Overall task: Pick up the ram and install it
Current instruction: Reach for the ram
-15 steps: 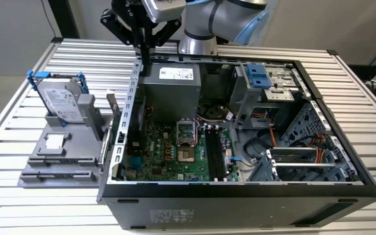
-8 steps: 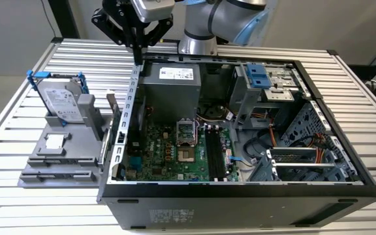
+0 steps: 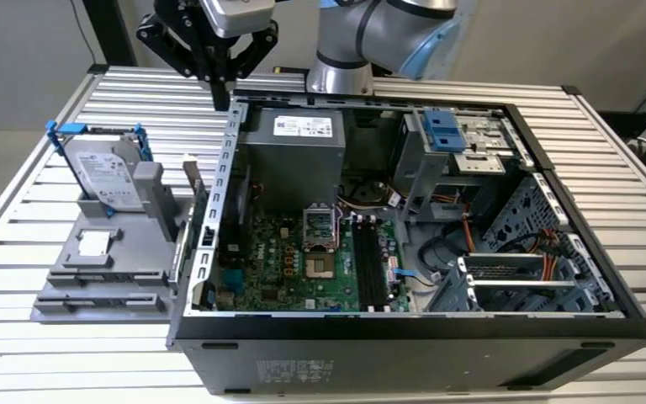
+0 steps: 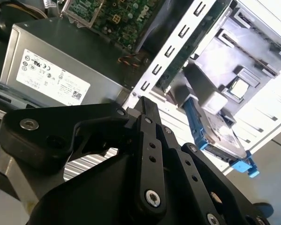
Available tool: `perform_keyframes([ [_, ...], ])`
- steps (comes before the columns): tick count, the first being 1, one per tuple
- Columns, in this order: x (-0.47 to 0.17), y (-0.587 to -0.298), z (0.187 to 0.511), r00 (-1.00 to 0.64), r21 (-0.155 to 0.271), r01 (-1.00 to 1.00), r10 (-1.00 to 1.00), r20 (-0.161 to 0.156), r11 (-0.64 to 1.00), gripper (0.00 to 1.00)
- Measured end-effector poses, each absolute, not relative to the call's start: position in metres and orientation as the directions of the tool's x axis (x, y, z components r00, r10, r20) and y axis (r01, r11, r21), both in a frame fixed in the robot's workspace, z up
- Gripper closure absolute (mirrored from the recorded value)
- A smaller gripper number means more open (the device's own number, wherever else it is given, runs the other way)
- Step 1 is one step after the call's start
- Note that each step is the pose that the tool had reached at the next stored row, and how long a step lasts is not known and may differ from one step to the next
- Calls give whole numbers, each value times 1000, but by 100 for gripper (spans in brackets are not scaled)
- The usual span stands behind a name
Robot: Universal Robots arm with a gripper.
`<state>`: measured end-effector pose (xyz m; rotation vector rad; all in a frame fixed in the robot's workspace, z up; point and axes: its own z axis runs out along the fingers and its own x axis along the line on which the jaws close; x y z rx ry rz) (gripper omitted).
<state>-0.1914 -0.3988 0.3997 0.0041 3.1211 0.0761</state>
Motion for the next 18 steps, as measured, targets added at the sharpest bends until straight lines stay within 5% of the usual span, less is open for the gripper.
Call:
perform_keyframes([
  [18,-231,-399,400,-1000,49,-19,-18,-20,999,100],
])
